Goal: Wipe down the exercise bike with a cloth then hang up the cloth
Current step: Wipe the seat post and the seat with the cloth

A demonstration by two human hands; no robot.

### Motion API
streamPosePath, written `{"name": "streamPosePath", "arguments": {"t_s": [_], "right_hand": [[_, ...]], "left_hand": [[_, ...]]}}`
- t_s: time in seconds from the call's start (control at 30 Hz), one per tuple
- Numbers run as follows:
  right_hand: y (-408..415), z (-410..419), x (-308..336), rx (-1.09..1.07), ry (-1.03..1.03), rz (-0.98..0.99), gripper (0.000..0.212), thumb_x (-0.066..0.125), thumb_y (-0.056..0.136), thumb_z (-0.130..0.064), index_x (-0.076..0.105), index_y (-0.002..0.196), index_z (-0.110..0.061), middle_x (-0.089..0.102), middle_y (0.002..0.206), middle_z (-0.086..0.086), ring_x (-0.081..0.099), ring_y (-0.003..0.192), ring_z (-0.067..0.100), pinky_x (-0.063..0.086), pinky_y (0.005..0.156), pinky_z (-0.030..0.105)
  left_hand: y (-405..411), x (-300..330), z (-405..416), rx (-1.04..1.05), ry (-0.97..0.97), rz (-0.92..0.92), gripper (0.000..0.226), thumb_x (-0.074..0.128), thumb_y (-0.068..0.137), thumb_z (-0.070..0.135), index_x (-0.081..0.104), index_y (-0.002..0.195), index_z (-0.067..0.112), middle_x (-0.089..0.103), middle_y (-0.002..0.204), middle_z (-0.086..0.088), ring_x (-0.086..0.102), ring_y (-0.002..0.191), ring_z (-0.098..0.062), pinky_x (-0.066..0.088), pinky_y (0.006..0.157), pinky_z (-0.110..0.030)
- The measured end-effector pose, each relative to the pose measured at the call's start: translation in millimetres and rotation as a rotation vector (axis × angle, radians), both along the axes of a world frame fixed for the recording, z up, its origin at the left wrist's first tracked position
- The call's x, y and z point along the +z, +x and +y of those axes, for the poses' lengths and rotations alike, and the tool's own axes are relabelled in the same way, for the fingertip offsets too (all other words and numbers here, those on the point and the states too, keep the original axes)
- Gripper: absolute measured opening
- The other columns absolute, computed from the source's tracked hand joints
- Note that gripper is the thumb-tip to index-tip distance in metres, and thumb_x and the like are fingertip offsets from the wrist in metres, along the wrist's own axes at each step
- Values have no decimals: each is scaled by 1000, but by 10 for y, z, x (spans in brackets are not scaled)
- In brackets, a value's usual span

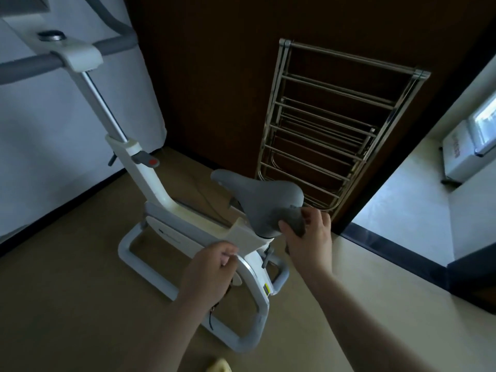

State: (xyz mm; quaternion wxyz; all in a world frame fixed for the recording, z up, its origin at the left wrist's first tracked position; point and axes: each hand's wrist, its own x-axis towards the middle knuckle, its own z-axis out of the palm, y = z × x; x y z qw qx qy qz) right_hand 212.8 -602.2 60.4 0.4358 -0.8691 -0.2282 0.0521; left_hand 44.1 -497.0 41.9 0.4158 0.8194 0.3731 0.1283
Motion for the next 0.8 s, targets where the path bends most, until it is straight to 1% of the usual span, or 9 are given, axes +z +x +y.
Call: {"name": "streamPosePath", "arguments": {"t_s": [0.1, 0.2, 0.3, 0.43, 0.5, 0.6, 0.7, 0.73, 0.8], "right_hand": [[23, 191, -166, 22, -46, -28, 43, 74, 81, -28, 53, 118, -21, 45, 114, -5, 47, 106, 16, 43, 80, 28], [69, 218, -330, 56, -96, -180, 42, 77, 77, -26, 57, 114, -22, 53, 113, -2, 45, 108, 20, 46, 85, 34], [177, 208, -332, -101, -12, -115, 39, 76, 78, -25, 60, 113, -20, 57, 112, 0, 50, 106, 22, 41, 82, 31], [114, 186, -363, -4, -44, -150, 41, 78, 76, -24, 62, 113, -18, 57, 110, -3, 52, 104, 19, 45, 79, 31], [224, 193, -375, -49, 10, -115, 39, 77, 77, -24, 62, 113, -20, 56, 108, -6, 54, 102, 18, 44, 75, 28], [193, 227, -385, -140, 90, -68, 36, 75, 79, -20, 61, 113, -20, 53, 108, -6, 53, 102, 18, 41, 77, 28], [38, 218, -445, -6, 54, -143, 38, 78, 73, -15, 61, 106, -21, 49, 107, -7, 45, 103, 14, 41, 78, 27], [103, 210, -441, 28, 46, -140, 38, 79, 71, -18, 61, 104, -21, 48, 105, -9, 45, 101, 14, 43, 77, 28], [332, 223, -426, -14, 53, -90, 37, 80, 73, -28, 61, 105, -24, 49, 104, -9, 50, 100, 15, 48, 78, 31]], "left_hand": [[163, 11, 61, -9, -39, -25, 20, 55, 92, 33, 63, 110, 34, 65, 104, 19, 58, 97, 4, 53, 86, -32], [215, -45, 181, -32, -35, -16, 21, 55, 92, 35, 63, 111, 34, 64, 102, 20, 58, 97, 4, 53, 84, -30], [291, -144, 300, -33, -38, 24, 17, 56, 91, 32, 62, 107, 34, 64, 101, 18, 59, 94, 2, 53, 84, -32], [523, -111, 268, -69, -26, -16, 24, 57, 91, 28, 59, 114, 34, 58, 109, 18, 57, 102, -2, 49, 86, -31], [679, -63, 243, -112, 40, -40, 28, 58, 91, 26, 57, 118, 31, 53, 112, 18, 52, 106, -3, 45, 87, -27], [898, -41, 247, -170, 127, -79, 29, 58, 90, 26, 57, 119, 28, 52, 117, 16, 50, 109, -4, 46, 89, -27], [1026, -54, 248, -189, 178, -80, 27, 57, 89, 27, 58, 115, 24, 52, 116, 14, 49, 110, -8, 47, 90, -31], [1045, -54, 250, -185, 186, -76, 26, 57, 89, 27, 58, 114, 24, 52, 116, 13, 49, 110, -9, 47, 89, -31], [1066, -49, 264, -192, 202, -78, 23, 59, 88, 26, 59, 111, 24, 50, 113, 12, 49, 108, -9, 47, 86, -30]]}}
